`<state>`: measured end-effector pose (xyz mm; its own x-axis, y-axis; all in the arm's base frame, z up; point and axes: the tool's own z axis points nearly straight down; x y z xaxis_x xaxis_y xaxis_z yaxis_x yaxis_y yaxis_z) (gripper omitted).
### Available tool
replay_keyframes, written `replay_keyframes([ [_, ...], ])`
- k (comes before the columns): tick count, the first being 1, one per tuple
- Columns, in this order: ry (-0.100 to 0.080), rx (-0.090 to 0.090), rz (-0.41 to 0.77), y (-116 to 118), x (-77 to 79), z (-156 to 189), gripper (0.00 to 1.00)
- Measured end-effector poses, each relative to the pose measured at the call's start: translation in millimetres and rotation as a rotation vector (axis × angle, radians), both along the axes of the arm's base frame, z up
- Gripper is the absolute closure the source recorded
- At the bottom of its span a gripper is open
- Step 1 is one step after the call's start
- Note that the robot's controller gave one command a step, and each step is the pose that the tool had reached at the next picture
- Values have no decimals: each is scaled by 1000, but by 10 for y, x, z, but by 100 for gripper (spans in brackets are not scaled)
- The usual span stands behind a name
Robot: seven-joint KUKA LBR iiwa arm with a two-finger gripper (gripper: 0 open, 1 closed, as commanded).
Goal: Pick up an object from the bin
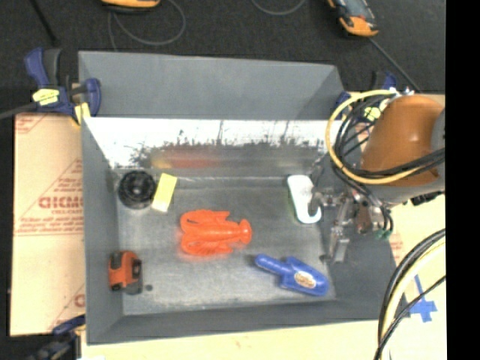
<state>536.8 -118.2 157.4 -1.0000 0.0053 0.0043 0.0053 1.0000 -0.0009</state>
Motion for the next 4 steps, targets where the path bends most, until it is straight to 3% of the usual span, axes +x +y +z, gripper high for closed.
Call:
replay_keyframes([
  [1,-7,-1,3,4,16,47,0],
  [2,-12,-2,38,243,-9,-401,0],
  [3,-4,0,62,572,-112,-673,0],
  [4,-8,1,93,687,-282,-794,0],
])
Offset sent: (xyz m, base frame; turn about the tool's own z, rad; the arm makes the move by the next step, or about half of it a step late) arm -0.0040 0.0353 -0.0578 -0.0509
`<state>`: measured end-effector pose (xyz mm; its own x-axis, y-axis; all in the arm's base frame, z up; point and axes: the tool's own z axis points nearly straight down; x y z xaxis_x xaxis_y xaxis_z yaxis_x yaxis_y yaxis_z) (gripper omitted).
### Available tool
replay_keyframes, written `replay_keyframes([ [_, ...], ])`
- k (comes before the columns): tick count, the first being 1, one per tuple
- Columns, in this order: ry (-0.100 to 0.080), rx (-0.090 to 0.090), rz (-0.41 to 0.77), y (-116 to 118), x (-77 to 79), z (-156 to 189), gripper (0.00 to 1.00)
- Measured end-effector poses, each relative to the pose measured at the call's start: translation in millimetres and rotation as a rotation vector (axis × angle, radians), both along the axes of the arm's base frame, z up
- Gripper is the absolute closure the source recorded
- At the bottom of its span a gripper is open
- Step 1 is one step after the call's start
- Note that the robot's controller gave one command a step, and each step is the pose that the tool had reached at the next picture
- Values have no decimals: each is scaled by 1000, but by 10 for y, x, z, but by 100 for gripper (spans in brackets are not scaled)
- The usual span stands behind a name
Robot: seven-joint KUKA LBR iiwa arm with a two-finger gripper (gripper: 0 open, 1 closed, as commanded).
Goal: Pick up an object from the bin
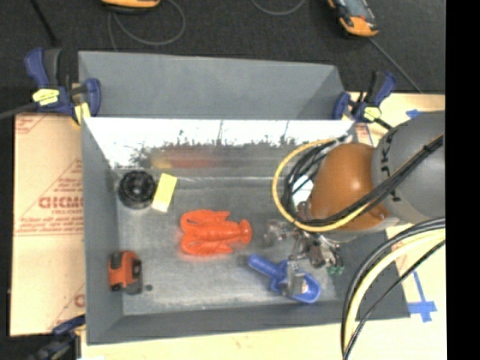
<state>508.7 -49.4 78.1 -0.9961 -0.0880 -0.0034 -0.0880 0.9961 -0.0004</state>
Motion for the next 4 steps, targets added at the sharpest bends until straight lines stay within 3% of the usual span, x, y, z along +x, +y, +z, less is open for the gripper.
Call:
replay_keyframes([
  [2,3,0,-109,74,-96,-66,0],
  [3,0,-1,149,248,-361,-78,100],
  [4,0,-2,150,246,-361,-78,100],
])
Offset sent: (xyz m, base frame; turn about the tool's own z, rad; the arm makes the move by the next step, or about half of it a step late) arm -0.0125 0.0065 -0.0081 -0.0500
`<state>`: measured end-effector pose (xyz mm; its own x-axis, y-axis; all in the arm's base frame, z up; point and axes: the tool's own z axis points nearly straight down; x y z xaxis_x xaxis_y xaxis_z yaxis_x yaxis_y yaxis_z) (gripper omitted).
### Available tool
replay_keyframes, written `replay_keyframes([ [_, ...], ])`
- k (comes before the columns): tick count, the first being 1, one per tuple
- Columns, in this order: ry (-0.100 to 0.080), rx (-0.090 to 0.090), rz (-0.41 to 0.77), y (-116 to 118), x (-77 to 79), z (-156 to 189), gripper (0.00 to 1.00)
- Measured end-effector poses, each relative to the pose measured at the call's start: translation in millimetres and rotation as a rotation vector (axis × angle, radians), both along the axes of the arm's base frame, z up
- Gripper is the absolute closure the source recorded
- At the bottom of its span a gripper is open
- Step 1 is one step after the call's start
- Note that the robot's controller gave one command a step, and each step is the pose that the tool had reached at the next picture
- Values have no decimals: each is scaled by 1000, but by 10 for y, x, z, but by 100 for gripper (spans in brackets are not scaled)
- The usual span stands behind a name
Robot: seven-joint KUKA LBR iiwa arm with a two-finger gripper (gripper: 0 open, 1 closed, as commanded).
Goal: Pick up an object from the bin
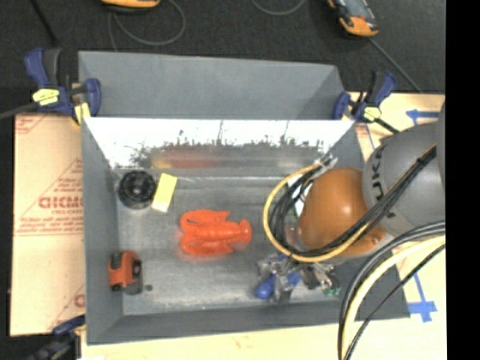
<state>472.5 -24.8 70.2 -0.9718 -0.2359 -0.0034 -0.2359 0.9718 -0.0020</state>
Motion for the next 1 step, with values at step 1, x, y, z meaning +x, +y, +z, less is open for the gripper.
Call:
replay_keyframes([
  [1,-7,0,-58,23,105,2056,100],
])
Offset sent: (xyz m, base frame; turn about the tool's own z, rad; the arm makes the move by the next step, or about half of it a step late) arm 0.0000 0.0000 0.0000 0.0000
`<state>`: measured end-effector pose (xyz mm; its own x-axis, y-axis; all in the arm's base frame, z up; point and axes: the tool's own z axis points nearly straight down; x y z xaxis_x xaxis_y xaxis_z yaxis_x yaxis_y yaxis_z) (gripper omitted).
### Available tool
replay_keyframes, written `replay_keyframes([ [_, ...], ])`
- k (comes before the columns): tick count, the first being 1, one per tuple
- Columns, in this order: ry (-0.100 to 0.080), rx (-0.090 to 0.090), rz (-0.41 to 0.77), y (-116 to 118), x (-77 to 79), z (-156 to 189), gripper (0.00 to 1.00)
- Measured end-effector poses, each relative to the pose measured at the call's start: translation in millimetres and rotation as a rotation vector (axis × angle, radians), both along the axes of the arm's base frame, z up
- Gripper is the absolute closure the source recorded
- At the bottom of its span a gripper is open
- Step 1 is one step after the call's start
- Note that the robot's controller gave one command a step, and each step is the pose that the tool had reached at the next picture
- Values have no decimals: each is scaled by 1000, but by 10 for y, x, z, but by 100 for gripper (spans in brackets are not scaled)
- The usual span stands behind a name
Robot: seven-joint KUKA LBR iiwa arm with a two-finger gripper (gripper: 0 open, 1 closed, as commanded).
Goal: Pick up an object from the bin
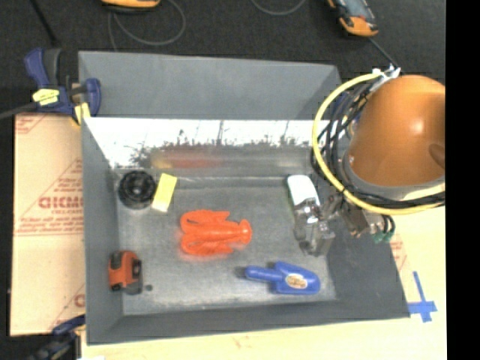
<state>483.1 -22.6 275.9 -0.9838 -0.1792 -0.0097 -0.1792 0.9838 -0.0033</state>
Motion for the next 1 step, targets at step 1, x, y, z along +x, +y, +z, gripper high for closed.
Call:
replay_keyframes([
  [1,7,0,1,-1,-8,-39,0],
])
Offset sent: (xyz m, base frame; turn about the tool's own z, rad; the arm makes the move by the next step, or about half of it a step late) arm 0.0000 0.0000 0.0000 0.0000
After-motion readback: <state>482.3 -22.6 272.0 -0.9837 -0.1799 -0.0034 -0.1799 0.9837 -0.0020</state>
